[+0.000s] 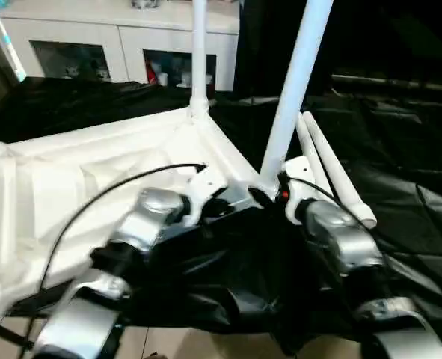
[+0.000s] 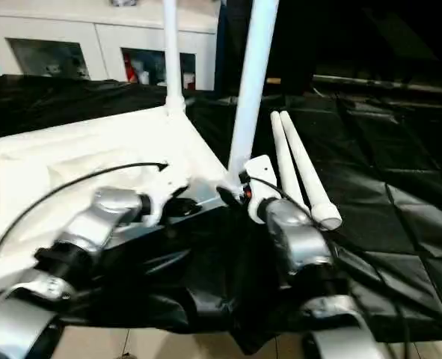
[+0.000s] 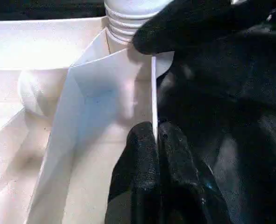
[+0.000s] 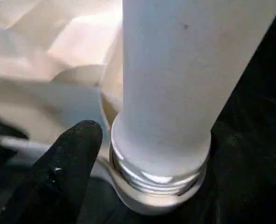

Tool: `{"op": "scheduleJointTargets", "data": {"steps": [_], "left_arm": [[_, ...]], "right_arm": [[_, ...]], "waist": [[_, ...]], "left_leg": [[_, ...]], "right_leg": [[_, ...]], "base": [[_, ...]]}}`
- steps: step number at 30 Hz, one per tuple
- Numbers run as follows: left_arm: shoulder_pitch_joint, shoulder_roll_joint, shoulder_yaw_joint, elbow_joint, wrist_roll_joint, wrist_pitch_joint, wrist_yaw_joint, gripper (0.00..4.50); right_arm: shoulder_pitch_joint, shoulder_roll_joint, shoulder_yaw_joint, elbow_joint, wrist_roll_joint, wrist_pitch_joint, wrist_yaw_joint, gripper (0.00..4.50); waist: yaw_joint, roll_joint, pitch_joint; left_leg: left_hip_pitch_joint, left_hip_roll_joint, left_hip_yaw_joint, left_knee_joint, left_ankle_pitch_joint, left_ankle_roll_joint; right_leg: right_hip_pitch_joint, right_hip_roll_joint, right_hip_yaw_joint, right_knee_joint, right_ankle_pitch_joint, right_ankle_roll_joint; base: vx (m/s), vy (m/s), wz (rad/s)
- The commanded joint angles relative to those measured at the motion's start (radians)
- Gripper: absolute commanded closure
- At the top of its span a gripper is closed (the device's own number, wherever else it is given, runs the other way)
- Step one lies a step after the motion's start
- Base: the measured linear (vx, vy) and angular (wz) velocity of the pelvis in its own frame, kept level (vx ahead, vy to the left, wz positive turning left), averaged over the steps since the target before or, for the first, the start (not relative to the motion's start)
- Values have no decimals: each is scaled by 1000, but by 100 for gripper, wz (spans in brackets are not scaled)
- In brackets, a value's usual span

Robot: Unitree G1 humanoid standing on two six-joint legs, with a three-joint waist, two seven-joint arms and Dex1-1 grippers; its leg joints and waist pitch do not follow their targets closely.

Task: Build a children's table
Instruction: Rotate leg to tighten

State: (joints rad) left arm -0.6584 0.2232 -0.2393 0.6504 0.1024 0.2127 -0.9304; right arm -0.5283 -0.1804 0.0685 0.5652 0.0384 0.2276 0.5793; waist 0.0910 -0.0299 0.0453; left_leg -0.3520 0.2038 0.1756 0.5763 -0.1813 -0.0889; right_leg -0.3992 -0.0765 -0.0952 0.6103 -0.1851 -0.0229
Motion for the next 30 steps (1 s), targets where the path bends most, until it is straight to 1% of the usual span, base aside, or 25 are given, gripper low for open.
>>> {"op": "scheduleJointTargets", "data": {"steps": [1,2,3,4,5,6,7,8,9,10,11,12,13,14,15,16,17,19,21,22,23,24,25,26,30], "left_arm": [[18,3,-23,-36,-38,-44,-74,450],[21,10,-23,-41,-39,-44,-84,450],[31,28,-24,-55,-47,-43,-115,450],[42,46,-26,-72,-57,-52,-150,450],[52,60,-27,-87,-70,-59,-181,450],[59,69,-26,-99,-79,-64,-201,450],[73,85,-23,-124,-100,-68,-242,450],[82,96,-22,-142,-111,-64,-265,450],[91,107,-24,-159,-118,-58,-285,450],[99,117,-25,-176,-124,-55,-303,450],[105,123,-27,-187,-126,-53,-313,450],[105,123,-27,-187,-126,-53,-313,450],[115,132,-28,-205,-130,-49,-322,450],[118,134,-29,-210,-132,-48,-325,450],[120,136,-29,-213,-133,-47,-326,450],[123,137,-29,-217,-134,-46,-329,450],[126,138,-30,-222,-135,-43,-332,450],[131,139,-31,-231,-136,-40,-335,450],[133,139,-31,-236,-137,-36,-335,450],[132,138,-31,-236,-137,-36,-335,450],[132,137,-30,-237,-137,-35,-335,450],[131,137,-30,-237,-136,-34,-335,450],[132,137,-29,-240,-137,-32,-336,450],[133,137,-29,-241,-138,-31,-336,450],[135,137,-29,-246,-141,-26,-337,450]], "right_arm": [[17,-11,51,-48,27,11,117,73],[20,-19,51,-56,31,14,132,73],[28,-43,53,-78,42,19,171,73],[36,-64,56,-99,50,23,206,73],[43,-82,61,-117,58,25,237,73],[47,-93,63,-128,62,26,256,73],[58,-116,70,-151,72,27,295,73],[65,-126,70,-164,79,23,314,73],[70,-136,71,-172,80,15,325,73],[77,-146,74,-182,82,15,342,73],[84,-154,77,-193,86,13,360,73],[84,-154,77,-193,86,13,360,73],[99,-169,83,-218,100,28,402,73],[104,-175,87,-227,105,35,416,73],[108,-179,92,-231,104,36,424,86],[112,-184,99,-236,103,38,431,86],[114,-188,106,-235,98,36,434,86],[116,-191,112,-232,91,34,438,86],[117,-190,115,-230,90,32,437,117],[117,-189,115,-230,91,33,436,124],[118,-188,114,-232,92,36,436,124],[119,-186,113,-234,94,37,436,142],[123,-185,112,-240,97,42,437,142],[125,-185,112,-243,99,43,438,163],[132,-183,111,-248,107,49,439,172]], "waist": [[6,-6,-58],[5,-7,-58],[6,-7,-59],[6,-6,-63],[5,-6,-62],[6,-6,-63],[6,-7,-62],[7,-8,-61],[7,-7,-60],[8,-6,-60],[9,-10,-58],[12,-7,-56],[14,-8,-54],[15,-11,-54],[18,-10,-53],[18,-9,-54],[19,-10,-55],[20,-11,-56],[21,-9,-57],[20,-11,-58],[21,-8,-58],[21,-9,-57],[21,-8,-57],[21,-8,-57],[22,-8,-57]], "left_leg": [[-3,30,-7,-63,-160,56],[-4,30,-7,-62,-158,58],[-2,30,-7,-62,-149,59],[-3,31,-7,-59,-131,66],[-2,31,-6,-59,-126,71],[-3,31,-6,-57,-114,78],[-3,32,-5,-58,-116,84],[-4,32,-5,-58,-114,86],[-2,33,-4,-58,-124,87],[-1,33,-4,-59,-130,84],[-2,33,-4,-60,-137,79],[0,34,-4,-61,-149,74],[2,33,-3,-62,-165,67],[1,33,-3,-62,-171,65],[0,33,-4,-63,-172,62],[0,33,-4,-63,-171,60],[2,33,-5,-63,-167,57],[1,32,-4,-62,-156,55],[0,32,-4,-61,-144,57],[-1,31,-4,-60,-139,59],[-1,31,-4,-60,-137,59],[-1,31,-4,-60,-136,60],[0,30,-4,-60,-140,60],[-1,30,-4,-60,-142,59],[0,31,-4,-60,-147,57]], "right_leg": [[55,-78,59,-80,-220,-147],[56,-77,59,-78,-211,-153],[58,-77,59,-76,-196,-161],[59,-77,60,-69,-153,-175],[57,-76,60,-67,-136,-184],[59,-75,60,-63,-102,-196],[58,-75,59,-62,-90,-205],[60,-76,59,-62,-90,-205],[57,-77,59,-63,-106,-207],[57,-78,59,-64,-120,-207],[57,-77,59,-67,-146,-202],[55,-77,60,-70,-175,-192],[53,-77,60,-75,-215,-182],[55,-77,60,-76,-228,-175],[54,-78,60,-77,-248,-162],[54,-77,59,-78,-253,-159],[52,-77,60,-78,-254,-157],[53,-76,60,-75,-233,-160],[53,-75,60,-72,-211,-165],[54,-74,59,-71,-200,-167],[55,-75,60,-70,-196,-168],[54,-74,60,-71,-194,-168],[54,-74,59,-71,-195,-170],[55,-75,59,-72,-198,-169],[55,-75,59,-73,-209,-163]], "base": [[0,0,0],[0,0,0],[0,0,0],[0,0,0],[0,0,0],[0,0,0],[0,0,0],[0,0,0],[0,0,0],[0,0,0],[0,0,0],[0,0,0],[0,0,0],[0,0,0],[0,0,0],[0,0,0],[0,0,0],[0,0,0],[0,0,0],[0,0,0],[0,0,0],[0,0,0],[0,0,0],[0,0,0],[0,0,0]]}}
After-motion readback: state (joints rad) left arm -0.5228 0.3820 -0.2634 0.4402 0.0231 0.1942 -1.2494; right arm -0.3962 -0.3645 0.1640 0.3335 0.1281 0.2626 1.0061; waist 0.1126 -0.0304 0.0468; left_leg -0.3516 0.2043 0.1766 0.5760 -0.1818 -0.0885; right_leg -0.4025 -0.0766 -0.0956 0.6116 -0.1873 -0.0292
